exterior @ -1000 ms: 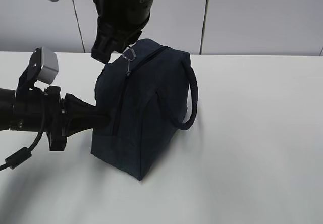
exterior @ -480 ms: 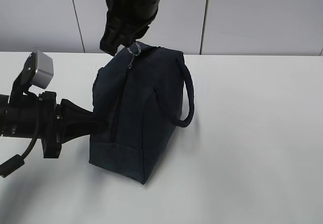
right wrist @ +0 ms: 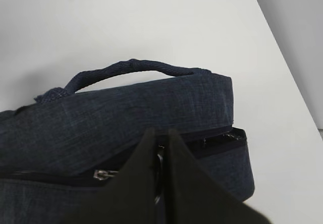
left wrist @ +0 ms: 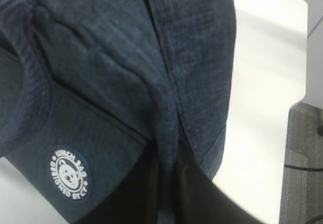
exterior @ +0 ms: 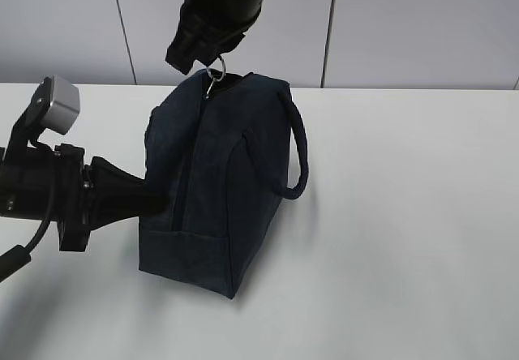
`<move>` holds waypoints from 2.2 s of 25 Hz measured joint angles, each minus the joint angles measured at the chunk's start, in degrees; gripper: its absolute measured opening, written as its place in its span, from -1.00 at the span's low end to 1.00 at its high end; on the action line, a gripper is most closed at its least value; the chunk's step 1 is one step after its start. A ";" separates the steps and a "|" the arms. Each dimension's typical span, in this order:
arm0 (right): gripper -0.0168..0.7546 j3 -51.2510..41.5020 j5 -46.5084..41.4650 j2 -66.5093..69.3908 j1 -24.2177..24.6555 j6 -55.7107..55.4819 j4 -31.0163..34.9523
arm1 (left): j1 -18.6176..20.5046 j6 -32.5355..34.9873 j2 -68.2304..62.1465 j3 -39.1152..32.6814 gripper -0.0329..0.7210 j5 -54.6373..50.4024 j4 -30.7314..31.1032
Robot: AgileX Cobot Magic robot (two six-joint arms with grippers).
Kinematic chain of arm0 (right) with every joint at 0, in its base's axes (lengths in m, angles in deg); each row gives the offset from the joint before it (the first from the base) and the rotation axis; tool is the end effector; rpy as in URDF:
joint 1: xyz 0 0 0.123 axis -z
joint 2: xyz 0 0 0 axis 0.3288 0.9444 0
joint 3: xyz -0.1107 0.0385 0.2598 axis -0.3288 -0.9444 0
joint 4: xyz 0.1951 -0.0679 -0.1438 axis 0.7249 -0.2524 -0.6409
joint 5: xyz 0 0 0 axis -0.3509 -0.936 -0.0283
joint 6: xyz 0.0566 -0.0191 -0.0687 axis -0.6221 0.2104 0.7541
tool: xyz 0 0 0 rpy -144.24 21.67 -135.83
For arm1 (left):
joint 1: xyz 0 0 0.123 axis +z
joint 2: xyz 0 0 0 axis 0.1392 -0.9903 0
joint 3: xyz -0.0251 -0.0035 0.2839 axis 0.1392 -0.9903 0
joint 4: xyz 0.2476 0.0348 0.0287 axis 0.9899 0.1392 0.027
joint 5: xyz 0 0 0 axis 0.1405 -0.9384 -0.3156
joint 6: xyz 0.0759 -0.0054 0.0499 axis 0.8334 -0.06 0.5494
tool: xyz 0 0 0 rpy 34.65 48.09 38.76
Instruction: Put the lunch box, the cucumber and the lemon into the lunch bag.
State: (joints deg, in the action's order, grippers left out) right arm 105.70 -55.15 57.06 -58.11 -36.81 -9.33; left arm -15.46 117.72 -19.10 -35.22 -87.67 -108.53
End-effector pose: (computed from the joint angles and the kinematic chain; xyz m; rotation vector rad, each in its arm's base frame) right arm 0.3567 0.2748 0.3483 -1.2917 2.1720 -0.0438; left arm 0.2587 -0.1081 0.1707 1.0872 1.9082 -0.9172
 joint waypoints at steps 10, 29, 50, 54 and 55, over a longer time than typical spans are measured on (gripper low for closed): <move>-0.96 0.00 0.83 0.10 0.36 -0.04 1.99 | 0.00 -2.63 0.34 0.10 -0.91 0.00 2.42; -0.96 0.00 1.38 0.10 0.45 -0.30 2.09 | 0.00 -7.65 0.21 0.54 -0.91 1.57 5.25; -0.96 0.00 6.46 0.69 2.30 -0.40 -2.42 | 0.00 -15.63 -0.36 -1.54 -0.91 2.32 12.16; -0.96 0.00 6.96 1.45 3.48 -0.40 -1.99 | 0.00 -17.71 -0.36 -1.54 -0.91 2.16 12.96; -0.96 0.00 7.41 1.89 3.72 -0.40 -1.99 | 0.00 -18.09 -0.25 -1.54 -0.91 2.16 13.35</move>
State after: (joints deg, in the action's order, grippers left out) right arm 105.70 -47.74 58.94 -54.39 -37.21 -11.32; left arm -15.46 99.63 -19.35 -36.75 -85.51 -95.17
